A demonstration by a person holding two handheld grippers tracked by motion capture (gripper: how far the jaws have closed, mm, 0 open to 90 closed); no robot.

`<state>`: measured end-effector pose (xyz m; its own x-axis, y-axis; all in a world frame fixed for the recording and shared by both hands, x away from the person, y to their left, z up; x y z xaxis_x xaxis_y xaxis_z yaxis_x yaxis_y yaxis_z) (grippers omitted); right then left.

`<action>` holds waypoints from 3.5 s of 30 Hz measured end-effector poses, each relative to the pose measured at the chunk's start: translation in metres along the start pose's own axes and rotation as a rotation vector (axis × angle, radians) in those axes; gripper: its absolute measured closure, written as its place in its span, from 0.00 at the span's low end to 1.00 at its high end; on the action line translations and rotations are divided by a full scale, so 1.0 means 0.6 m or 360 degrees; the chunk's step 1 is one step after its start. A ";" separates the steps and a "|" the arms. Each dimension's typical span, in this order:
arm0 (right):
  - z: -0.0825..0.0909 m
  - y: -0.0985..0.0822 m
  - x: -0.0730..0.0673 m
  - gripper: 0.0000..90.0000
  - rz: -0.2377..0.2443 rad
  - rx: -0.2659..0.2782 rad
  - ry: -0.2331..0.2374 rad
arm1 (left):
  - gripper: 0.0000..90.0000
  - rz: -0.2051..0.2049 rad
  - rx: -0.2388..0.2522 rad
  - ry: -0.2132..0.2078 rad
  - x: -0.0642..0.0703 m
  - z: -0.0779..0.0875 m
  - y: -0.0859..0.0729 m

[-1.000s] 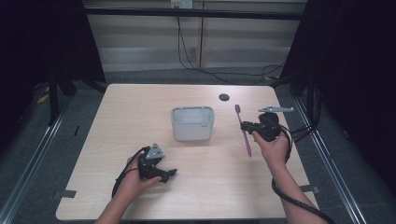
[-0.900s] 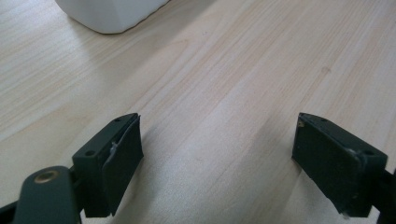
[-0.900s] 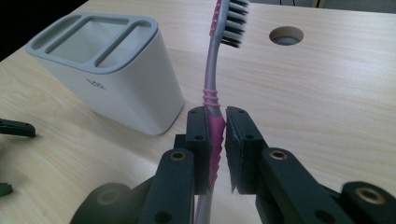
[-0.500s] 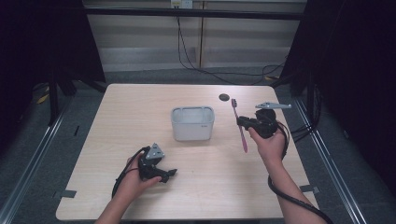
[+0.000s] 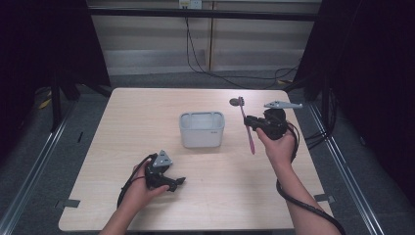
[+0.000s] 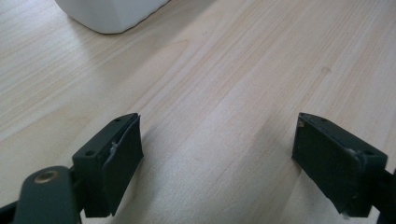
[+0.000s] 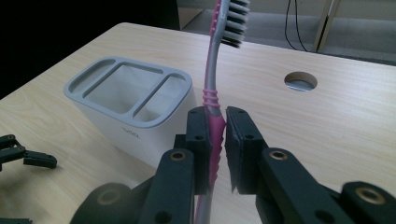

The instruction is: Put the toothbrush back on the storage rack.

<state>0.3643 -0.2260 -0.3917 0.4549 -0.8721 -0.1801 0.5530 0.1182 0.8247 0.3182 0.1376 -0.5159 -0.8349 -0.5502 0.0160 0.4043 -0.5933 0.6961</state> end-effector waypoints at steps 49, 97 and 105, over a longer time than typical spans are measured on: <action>-0.022 0.071 -0.041 0.89 0.0032 0.0247 0.0040 | 0.17 0.0020 0.0021 0.0002 0.001 -0.001 0.000; -0.099 0.113 -0.088 0.89 0.0084 0.0341 0.0111 | 0.17 0.0018 0.0019 -0.0002 0.001 -0.001 0.000; -0.112 0.116 -0.084 0.89 0.0084 0.0348 0.0100 | 0.17 0.0016 0.0018 -0.0002 0.001 -0.001 0.000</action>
<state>0.4270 -0.1419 -0.3612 0.5252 -0.8356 -0.1611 0.3662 0.0510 0.9291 0.3179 0.1369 -0.5163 -0.8312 -0.5555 0.0236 0.4085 -0.5813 0.7038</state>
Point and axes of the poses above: each handheld gripper's, and its own axes: z roughly backward along the jaws, y roughly out of its top, x roughly to its right, the point moved 1 cm from there along -z, roughly forward along the jaws, and after that the axes turned 2 degrees about -x, right-handed, at the moved point
